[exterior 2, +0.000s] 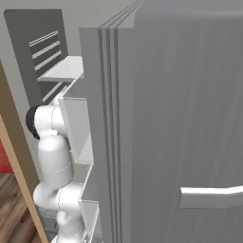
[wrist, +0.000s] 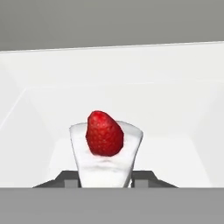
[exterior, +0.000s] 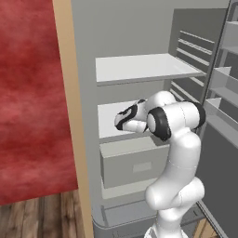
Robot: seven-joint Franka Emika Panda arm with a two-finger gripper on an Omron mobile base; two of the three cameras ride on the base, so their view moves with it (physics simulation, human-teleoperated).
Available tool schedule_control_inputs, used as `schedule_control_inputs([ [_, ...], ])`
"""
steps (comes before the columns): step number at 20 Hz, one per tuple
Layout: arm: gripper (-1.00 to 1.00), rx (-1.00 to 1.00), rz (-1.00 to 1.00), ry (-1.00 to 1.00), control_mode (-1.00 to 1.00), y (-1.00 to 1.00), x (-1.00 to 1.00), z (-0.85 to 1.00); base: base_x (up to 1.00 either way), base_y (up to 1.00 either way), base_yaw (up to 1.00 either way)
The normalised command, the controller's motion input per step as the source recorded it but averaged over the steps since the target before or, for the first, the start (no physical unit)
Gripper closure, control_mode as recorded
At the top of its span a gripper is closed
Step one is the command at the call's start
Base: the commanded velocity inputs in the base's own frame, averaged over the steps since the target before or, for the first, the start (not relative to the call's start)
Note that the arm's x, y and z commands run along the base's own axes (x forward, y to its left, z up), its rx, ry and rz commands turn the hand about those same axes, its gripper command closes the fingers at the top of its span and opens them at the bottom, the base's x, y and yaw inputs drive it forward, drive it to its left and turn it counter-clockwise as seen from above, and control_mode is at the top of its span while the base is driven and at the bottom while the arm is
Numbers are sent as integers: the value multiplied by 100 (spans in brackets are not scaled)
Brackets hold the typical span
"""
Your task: Take the cupcake and cake from the fridge and place them on the empty tray on the dining counter.
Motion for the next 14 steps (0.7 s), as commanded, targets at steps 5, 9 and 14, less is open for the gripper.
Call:
schedule_control_inputs([
  [5,100,3,0,-18,-100,0,-37,-2,0,0,0],
  [9,100,2,-2,-12,-100,-9,-69,42,0,0,0],
  [14,100,10,0,0,-100,-22,-79,95,0,0,0],
])
